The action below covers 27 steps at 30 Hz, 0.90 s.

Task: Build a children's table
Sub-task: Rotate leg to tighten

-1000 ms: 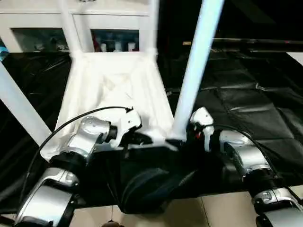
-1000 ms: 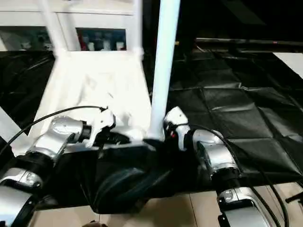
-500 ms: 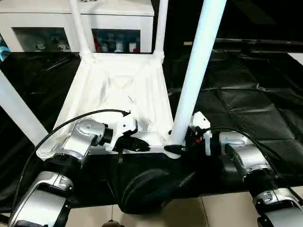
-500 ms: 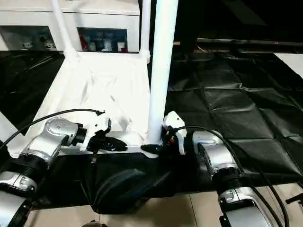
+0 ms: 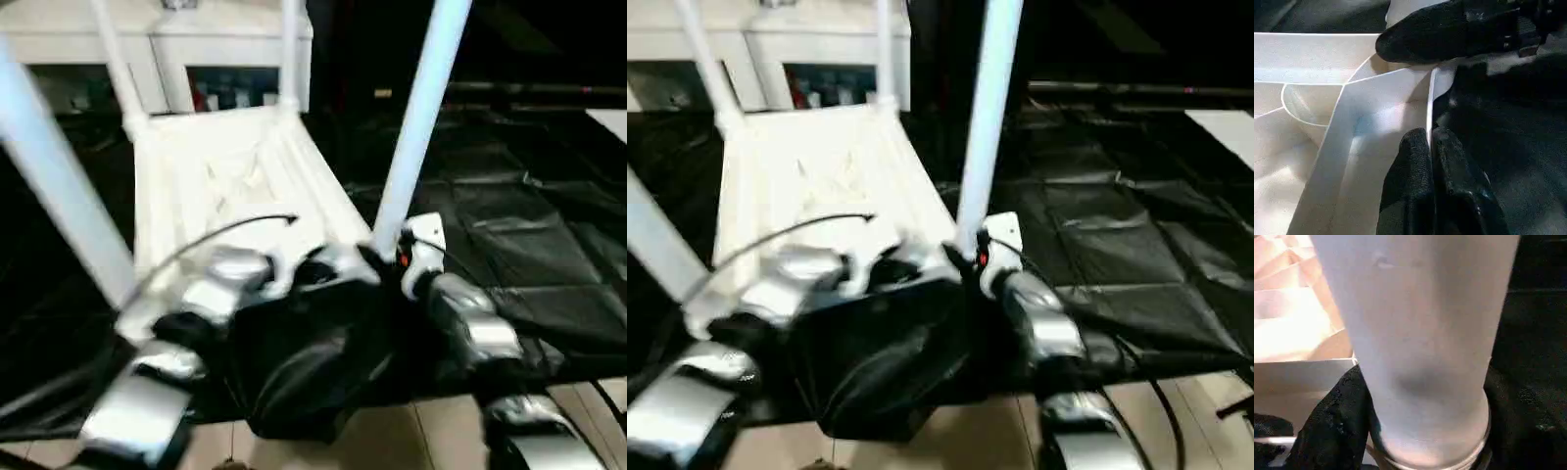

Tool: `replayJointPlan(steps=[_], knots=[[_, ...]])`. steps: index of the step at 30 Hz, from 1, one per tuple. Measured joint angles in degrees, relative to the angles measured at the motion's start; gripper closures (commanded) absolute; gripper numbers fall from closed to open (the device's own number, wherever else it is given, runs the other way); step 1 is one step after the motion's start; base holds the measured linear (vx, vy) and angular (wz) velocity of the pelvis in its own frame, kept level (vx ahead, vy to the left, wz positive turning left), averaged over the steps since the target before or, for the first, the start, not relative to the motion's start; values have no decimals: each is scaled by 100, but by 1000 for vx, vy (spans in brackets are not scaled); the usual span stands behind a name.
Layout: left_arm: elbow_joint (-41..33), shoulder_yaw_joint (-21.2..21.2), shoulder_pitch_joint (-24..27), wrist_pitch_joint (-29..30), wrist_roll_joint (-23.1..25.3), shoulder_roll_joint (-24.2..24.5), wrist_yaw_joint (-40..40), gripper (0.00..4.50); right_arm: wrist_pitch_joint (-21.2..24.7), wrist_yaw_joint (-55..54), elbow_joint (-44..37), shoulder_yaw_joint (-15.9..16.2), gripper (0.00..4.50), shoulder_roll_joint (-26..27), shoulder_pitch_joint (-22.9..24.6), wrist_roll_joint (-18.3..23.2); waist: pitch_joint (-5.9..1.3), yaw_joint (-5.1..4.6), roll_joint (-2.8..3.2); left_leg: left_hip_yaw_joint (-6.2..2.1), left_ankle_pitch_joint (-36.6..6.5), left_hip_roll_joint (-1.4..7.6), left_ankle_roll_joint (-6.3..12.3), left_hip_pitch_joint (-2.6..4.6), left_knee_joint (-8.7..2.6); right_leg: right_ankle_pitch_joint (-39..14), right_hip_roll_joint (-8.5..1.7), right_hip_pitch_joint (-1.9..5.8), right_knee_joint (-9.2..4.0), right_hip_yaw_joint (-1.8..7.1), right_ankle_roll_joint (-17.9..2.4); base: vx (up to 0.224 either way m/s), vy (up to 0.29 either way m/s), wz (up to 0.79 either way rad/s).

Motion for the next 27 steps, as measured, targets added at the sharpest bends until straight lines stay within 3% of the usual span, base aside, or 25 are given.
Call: replayJointPlan(steps=[1, 4, 7, 11, 16, 20, 23, 27], knots=[[0, 0, 0, -11, 2, 0, 0, 450, -18, 1, 2, -1, 106, 0, 1, 0, -1, 0, 2, 0, 0, -1, 0, -1, -2, 2, 0, 0, 0, 1, -3, 0, 0, 0], [-1, 8, 5, -44, 2, 24, -36, 450, -57, 188, -3, -3, 104, -4, 14, -9, -3, -13, 16, -2, 0, 0, 0, -5, -3, 10, 0, -2, 0, -4, -14, 0, 0, 0], [-66, 23, 60, -129, -16, 148, -265, 450, -64, 677, -22, 21, 63, -127, 40, -5, -3, -22, 16, -4, 0, 1, 0, -5, -8, 10, 0, -5, 0, -8, -13, 0, 0, 0], [-355, 35, 284, -251, -150, 579, -1095, 450, 54, 2102, -304, 421, 63, -600, 198, 143, -3, -42, 16, -6, 0, 11, 0, -5, -25, 9, 10, -14, 0, -17, -11, 0, 0, 0], [-684, -50, 492, -261, -381, 977, -2170, 450, 181, 3632, -574, 955, 63, -1162, 216, 191, -1, 30, 18, -2, -1, 20, -1, -17, -26, 4, 14, -19, -2, -26, -16, 0, 0, 0], [-804, -129, 560, -201, -525, 1228, -2819, 450, 21, 4614, -612, 1290, 63, -1493, 204, 137, 1, 66, 13, 0, -2, 20, 0, -20, -19, 4, 12, -19, -3, -24, -18, 0, 0, 0], [-832, -135, 587, -209, -532, 1266, -2945, 450, -77, 4914, -555, 1414, 63, -1625, 117, 70, 3, 71, 10, 0, -2, 20, 0, -19, -15, 5, 12, -17, 0, -24, -20, 0, 0, 0], [-864, -132, 595, -211, -543, 1322, -2999, 450, -34, 4974, -479, 1418, 95, -1594, 19, 99, 4, 60, 8, 0, -2, 21, -1, -19, -15, 5, 12, -19, 2, -25, -20, 0, 0, 0]])
